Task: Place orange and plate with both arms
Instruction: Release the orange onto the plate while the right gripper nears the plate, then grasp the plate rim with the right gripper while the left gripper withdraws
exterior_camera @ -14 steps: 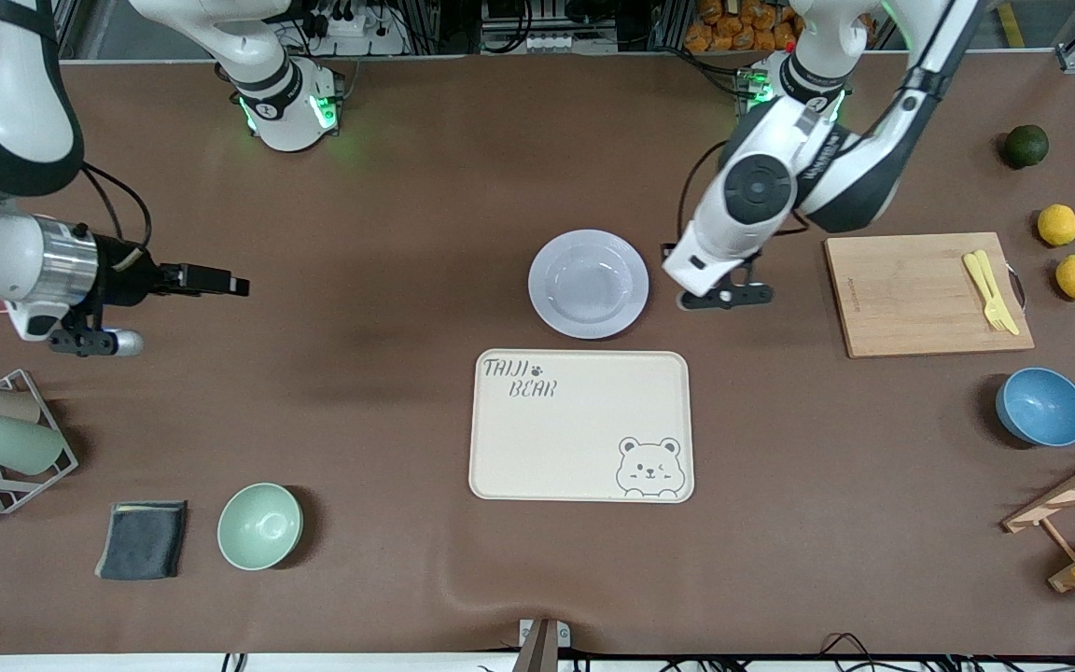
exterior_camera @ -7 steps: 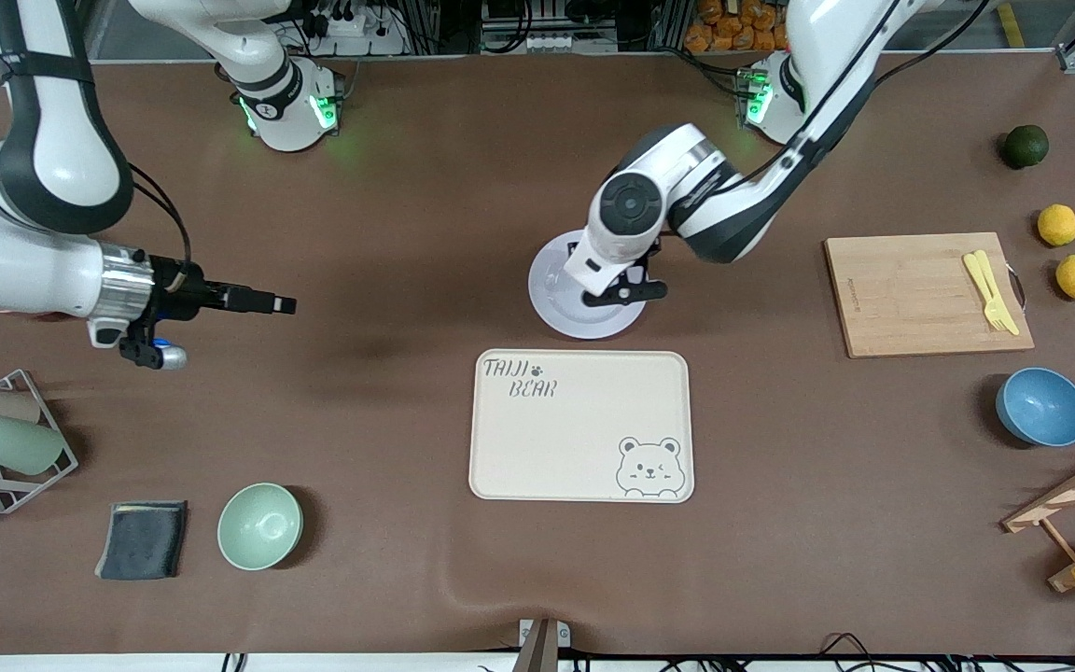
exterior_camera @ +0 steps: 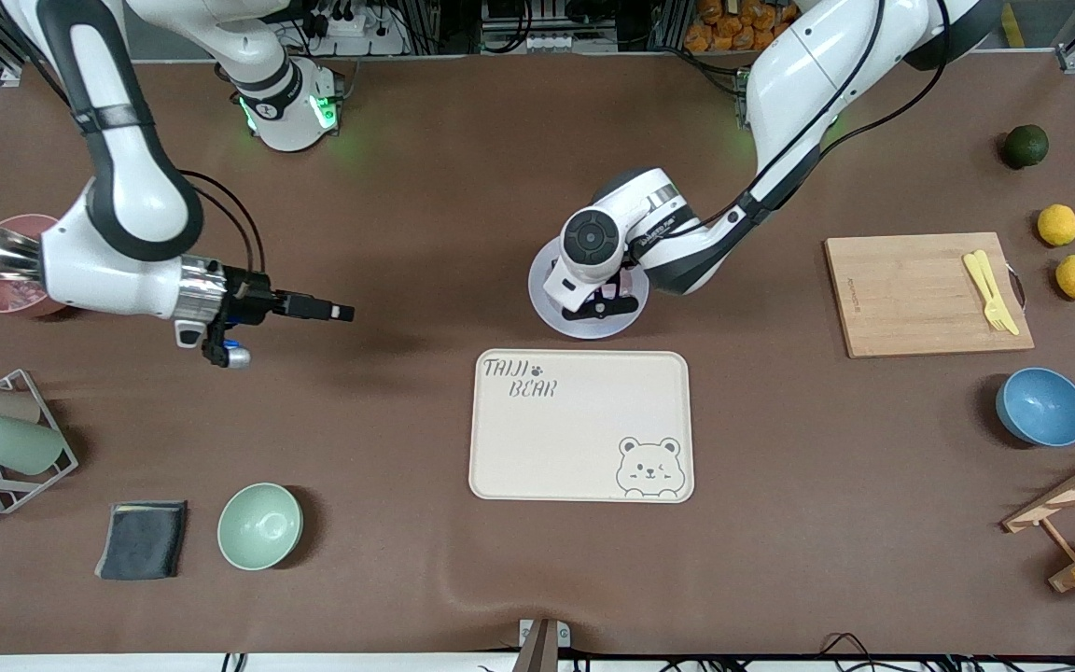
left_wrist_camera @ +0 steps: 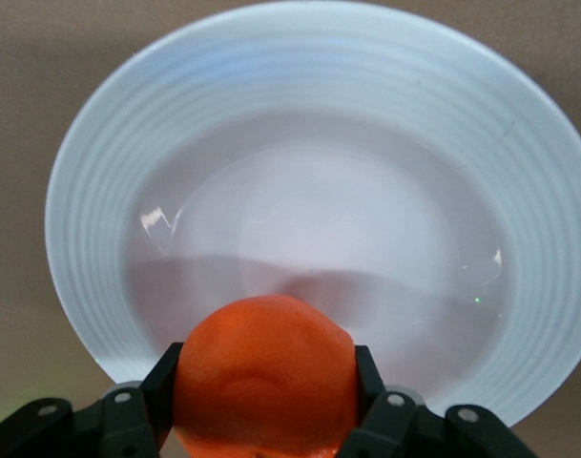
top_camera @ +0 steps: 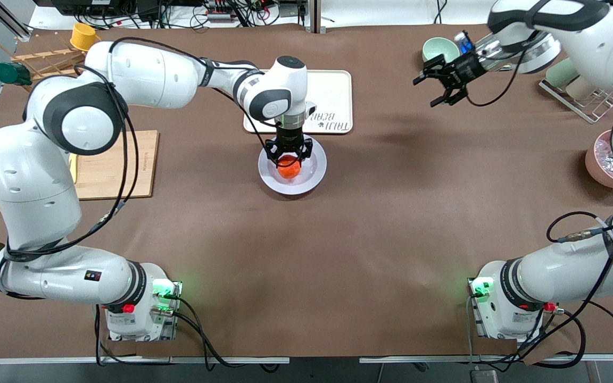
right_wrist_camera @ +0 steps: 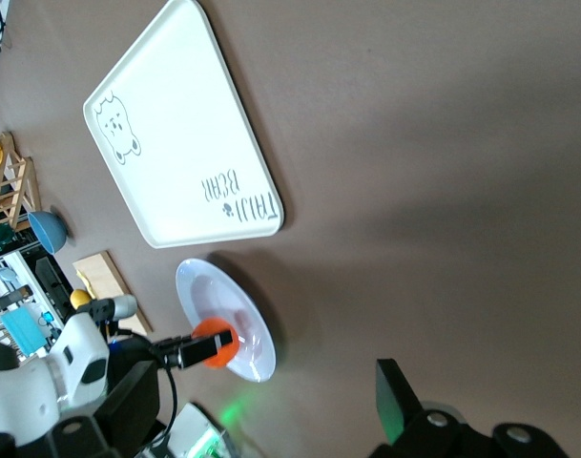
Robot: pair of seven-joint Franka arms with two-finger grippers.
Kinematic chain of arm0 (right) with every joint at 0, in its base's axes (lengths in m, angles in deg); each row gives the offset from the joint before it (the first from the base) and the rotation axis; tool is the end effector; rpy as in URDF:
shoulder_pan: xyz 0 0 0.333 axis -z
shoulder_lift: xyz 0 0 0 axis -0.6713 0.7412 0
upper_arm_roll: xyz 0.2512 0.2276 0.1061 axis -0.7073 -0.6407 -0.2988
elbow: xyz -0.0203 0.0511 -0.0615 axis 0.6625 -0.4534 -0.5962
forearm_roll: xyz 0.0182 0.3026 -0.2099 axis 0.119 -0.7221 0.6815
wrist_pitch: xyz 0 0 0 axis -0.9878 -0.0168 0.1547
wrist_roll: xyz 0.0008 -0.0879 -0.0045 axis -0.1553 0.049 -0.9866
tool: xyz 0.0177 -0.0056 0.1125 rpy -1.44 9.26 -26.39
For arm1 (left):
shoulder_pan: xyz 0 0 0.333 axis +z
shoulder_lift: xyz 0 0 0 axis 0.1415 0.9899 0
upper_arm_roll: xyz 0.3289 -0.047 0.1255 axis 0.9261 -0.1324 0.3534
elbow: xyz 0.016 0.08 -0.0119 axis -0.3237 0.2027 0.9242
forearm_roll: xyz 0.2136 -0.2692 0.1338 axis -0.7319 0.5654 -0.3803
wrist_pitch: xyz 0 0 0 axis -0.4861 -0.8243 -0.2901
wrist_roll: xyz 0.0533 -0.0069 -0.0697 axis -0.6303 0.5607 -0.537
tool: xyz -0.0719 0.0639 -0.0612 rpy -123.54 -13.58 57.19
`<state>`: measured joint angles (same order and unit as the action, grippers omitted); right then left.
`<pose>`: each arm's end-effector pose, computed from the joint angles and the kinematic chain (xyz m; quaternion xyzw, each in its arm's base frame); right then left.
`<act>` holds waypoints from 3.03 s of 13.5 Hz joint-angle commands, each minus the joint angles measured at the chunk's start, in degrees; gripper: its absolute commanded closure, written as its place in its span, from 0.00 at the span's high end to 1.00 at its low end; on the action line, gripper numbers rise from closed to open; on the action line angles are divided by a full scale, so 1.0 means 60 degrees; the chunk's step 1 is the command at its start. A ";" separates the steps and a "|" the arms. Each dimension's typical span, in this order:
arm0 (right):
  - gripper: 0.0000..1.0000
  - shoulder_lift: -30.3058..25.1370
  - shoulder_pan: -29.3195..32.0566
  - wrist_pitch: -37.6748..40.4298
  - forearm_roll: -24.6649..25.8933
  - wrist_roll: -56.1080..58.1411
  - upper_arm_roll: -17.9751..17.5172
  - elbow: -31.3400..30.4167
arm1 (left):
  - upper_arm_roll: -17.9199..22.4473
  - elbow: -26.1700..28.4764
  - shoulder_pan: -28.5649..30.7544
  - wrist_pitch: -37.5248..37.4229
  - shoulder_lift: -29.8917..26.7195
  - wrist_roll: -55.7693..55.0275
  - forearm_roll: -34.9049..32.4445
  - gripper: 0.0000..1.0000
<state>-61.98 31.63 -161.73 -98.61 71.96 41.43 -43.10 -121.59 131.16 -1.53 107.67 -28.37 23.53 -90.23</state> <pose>0.5246 0.1216 0.3637 -0.9068 0.1467 0.1127 0.3788 0.4399 -0.4350 0.2442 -0.9837 -0.0518 0.1657 0.0465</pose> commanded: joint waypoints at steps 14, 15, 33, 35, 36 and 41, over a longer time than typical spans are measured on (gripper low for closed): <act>1.00 0.1977 -0.3530 -0.2329 -0.6998 0.5022 0.0066 -0.0369 | 0.0642 -0.1910 0.0539 -0.1154 -0.1679 0.0046 -0.0306 1.00; 1.00 0.1992 -0.3691 -0.2387 -0.7203 0.5051 0.0066 -0.0355 | 0.0627 -0.1910 0.0773 -0.1345 -0.1884 0.0310 -0.0277 1.00; 0.53 0.3764 -0.5757 -0.3047 -1.0880 0.7395 0.0066 0.0348 | 0.0495 -0.3287 0.5490 -0.5272 -0.4184 0.7897 0.1496 1.00; 0.43 0.3765 -0.5758 -0.3062 -1.0896 0.7380 0.0066 0.0378 | 0.0481 -0.3258 0.5683 -0.5447 -0.4433 0.8266 0.1496 1.00; 0.43 0.3765 -0.5772 -0.3062 -1.0911 0.7380 0.0066 0.0378 | 0.0481 -0.3258 0.5669 -0.5536 -0.4507 0.8267 0.1496 1.00; 0.18 0.3765 -0.5963 -0.3179 -1.1072 0.7380 0.0066 0.0363 | 0.3093 -0.2952 0.3142 -0.5742 -0.5209 0.8835 0.1655 1.00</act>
<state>-39.92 -2.89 -179.91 -163.09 115.15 41.30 -41.74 -112.23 110.59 24.66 73.70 -55.45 73.10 -82.29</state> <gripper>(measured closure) 0.621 0.000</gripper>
